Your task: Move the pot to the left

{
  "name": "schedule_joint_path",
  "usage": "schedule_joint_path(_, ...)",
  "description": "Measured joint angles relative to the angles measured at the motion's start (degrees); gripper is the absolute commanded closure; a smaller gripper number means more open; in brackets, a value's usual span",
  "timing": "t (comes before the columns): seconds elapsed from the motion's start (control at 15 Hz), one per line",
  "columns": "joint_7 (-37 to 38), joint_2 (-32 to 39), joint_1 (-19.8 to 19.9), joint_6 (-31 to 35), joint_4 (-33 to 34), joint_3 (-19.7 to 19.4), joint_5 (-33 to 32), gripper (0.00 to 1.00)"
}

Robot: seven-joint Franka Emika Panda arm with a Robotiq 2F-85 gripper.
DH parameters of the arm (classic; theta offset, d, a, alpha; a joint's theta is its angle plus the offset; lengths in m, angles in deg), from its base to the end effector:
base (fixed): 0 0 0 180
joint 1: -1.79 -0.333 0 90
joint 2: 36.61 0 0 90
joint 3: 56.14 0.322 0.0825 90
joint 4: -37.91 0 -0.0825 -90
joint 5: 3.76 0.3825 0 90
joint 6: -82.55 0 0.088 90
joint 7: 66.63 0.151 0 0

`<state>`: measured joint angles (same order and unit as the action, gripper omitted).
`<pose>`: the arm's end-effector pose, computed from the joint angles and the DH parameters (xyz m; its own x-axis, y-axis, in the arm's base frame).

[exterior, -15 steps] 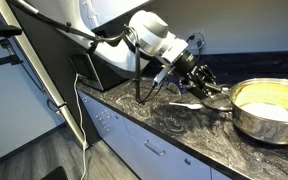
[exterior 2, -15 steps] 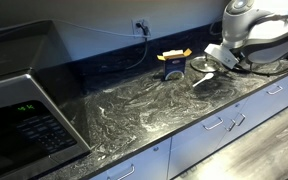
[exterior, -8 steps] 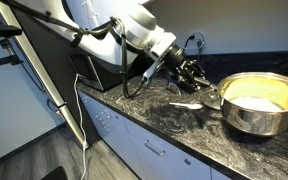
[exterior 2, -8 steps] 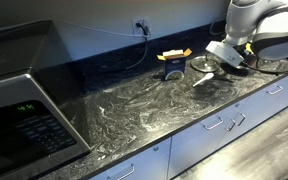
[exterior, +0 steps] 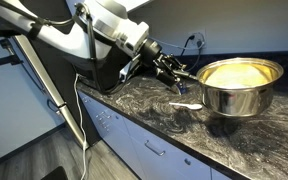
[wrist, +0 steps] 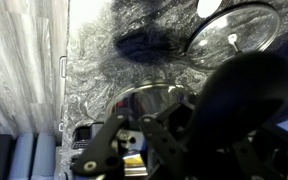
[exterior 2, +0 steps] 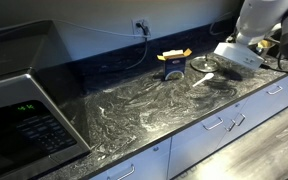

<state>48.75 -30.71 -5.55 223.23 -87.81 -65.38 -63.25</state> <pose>0.5745 -0.0424 0.3285 0.1775 -0.7399 0.6489 -0.9208 -0.3576 -0.1559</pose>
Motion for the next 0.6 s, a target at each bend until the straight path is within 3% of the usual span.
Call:
schedule_joint_path(0.27, -0.25, -5.92, 1.0, 0.09, -6.39, 4.58, -1.82, 0.98)
schedule_joint_path(0.4, -0.29, -8.31, 1.13, 0.45, -9.23, 6.54, -2.32, 0.93)
schedule_joint_path(0.6, -0.29, -10.57, 1.13, 0.67, -11.62, 7.77, -2.35, 0.93)
